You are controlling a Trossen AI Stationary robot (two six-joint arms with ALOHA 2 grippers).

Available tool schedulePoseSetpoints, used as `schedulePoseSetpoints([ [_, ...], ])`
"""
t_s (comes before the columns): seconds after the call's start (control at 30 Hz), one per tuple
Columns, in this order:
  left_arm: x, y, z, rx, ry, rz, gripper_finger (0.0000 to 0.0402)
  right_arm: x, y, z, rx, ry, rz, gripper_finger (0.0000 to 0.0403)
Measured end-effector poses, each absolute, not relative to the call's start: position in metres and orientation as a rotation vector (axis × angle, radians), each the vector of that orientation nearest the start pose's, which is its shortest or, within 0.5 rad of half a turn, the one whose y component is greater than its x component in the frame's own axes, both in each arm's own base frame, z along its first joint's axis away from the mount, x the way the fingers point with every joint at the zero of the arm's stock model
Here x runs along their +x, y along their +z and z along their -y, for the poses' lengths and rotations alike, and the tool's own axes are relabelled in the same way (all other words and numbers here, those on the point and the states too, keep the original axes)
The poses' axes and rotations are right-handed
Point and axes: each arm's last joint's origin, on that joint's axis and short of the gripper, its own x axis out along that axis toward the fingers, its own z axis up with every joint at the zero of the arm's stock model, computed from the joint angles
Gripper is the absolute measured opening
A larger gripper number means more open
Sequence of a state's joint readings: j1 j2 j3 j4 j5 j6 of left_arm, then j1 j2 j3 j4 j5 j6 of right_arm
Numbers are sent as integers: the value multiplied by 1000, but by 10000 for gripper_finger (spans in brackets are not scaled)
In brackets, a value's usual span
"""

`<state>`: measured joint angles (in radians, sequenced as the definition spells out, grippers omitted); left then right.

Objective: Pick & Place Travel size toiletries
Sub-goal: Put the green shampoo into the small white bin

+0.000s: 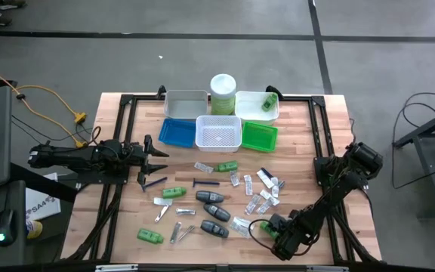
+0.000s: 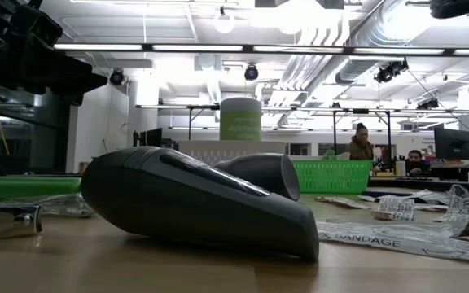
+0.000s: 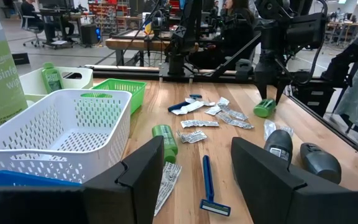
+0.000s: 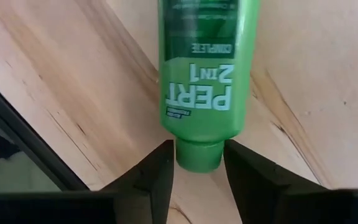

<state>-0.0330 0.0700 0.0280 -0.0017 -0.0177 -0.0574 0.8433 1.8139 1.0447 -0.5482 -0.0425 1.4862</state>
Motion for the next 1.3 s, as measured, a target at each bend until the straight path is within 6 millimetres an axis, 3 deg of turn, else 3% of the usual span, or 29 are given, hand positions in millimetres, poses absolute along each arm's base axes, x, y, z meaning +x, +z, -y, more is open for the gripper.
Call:
schedulePoseSetpoints([
  [0.6, 100, 167, 3, -57, -14, -44, 188, 224, 139, -238, 687, -316, -1389, 136],
  [0.9, 100, 167, 3, -56, -14, -44, 188, 223, 138, -236, 683, -338, -1382, 89],
  [1.3, 100, 167, 3, -56, -14, -44, 188, 222, 148, -235, 673, -301, -1384, 88],
])
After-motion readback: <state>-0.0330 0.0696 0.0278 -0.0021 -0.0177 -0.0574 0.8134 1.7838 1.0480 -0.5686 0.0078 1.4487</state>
